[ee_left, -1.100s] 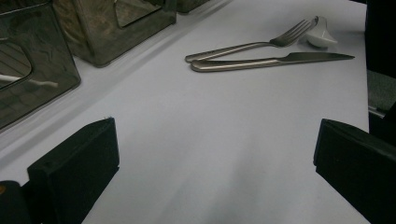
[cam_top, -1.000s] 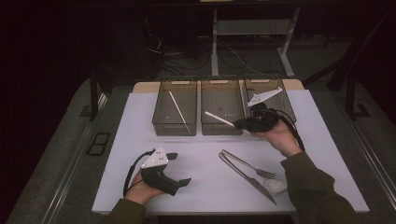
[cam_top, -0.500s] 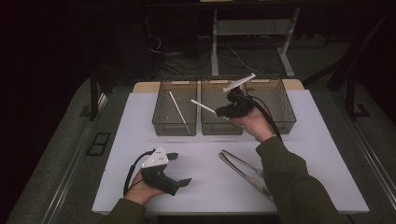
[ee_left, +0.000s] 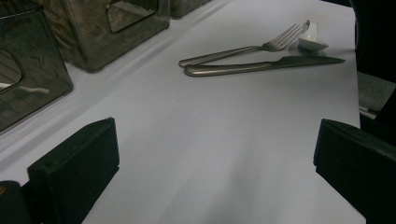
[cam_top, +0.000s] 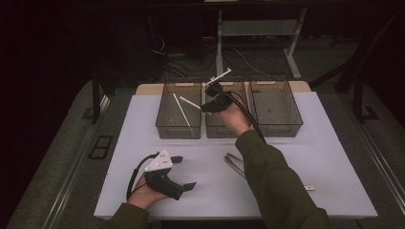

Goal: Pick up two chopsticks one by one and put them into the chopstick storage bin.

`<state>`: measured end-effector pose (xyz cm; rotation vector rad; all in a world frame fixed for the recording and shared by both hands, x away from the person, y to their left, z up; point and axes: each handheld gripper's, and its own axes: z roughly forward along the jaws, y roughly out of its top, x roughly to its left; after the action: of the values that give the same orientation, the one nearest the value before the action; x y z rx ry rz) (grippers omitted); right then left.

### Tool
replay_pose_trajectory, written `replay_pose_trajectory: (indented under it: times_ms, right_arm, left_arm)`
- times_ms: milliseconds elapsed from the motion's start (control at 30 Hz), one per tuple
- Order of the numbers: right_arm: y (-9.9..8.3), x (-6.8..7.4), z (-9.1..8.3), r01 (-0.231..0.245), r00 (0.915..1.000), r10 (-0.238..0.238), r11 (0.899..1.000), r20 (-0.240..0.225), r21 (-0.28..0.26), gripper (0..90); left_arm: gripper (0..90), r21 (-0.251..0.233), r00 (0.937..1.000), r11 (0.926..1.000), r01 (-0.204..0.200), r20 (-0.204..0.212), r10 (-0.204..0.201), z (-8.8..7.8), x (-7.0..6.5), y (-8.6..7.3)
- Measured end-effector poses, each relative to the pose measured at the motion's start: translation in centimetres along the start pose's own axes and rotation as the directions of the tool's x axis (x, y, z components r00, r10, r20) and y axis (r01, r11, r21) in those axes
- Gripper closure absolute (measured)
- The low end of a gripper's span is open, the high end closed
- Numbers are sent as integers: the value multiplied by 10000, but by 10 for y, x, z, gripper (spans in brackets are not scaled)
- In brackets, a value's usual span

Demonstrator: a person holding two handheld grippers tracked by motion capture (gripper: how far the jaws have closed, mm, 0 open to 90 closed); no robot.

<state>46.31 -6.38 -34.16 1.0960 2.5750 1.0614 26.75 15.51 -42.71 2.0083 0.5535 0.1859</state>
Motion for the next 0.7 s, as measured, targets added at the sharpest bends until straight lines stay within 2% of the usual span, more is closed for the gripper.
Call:
replay_pose_trajectory:
  times_ms: [367, 700]
  right_arm:
    - [29, 4, 40, -384, 9984, 370, 9988, 429, 313, 845]
    - [51, 11, 83, -651, 9934, 567, 9944, 1002, 835, 845]
  left_arm:
    - [0, -45, 10000, 10000, 40, 80, -40, 1, -1, 1]
    - [0, -158, 9999, 9998, 84, 64, -83, 0, -1, 1]
